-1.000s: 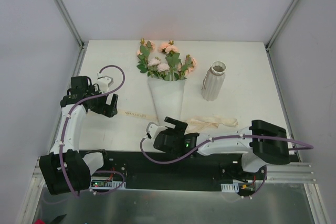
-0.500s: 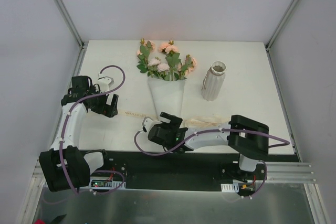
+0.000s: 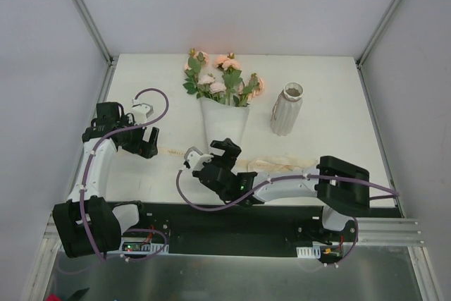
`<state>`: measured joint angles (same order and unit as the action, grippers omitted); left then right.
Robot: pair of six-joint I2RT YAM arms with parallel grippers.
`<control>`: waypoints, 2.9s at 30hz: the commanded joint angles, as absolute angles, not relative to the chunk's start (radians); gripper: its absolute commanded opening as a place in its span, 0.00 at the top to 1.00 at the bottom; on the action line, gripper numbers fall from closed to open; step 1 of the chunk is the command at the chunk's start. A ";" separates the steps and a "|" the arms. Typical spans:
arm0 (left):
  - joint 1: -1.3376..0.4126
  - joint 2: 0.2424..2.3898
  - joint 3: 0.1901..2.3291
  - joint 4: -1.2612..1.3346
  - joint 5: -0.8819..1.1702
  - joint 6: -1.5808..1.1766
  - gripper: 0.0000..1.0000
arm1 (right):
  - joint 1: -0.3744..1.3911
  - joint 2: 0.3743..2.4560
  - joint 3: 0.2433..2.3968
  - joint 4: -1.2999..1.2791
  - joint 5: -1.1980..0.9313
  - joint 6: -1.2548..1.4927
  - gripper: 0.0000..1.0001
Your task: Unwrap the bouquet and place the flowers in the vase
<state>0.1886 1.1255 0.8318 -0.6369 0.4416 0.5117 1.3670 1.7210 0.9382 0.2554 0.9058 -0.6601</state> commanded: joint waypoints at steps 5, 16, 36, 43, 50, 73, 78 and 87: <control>0.181 1.091 0.847 -0.650 0.459 0.520 0.01 | 1.390 1.550 0.891 0.526 1.087 -0.801 0.03; 0.183 1.071 0.885 -0.681 0.482 0.518 0.01 | 1.416 1.364 0.808 0.243 1.215 -0.464 0.03; -0.304 1.497 1.317 -0.678 0.399 0.396 0.01 | 1.577 1.334 1.207 -1.555 1.508 1.167 0.03; -0.367 1.750 1.505 -0.681 0.407 0.402 0.01 | 1.586 1.361 1.285 -1.657 1.549 1.282 0.03; -0.428 1.703 1.531 -0.673 0.379 0.431 0.01 | 1.577 1.295 1.282 -1.657 1.566 1.276 0.03; -0.465 2.011 1.818 -0.684 0.253 0.385 0.01 | 1.526 1.189 1.146 -1.657 1.508 1.361 0.03; -0.348 2.065 1.824 -0.683 0.342 0.365 0.01 | 1.525 1.183 1.134 -1.657 1.505 1.361 0.03; -0.319 2.131 1.799 -0.692 0.437 0.409 0.02 | 1.520 1.178 1.154 -1.657 1.505 1.351 0.03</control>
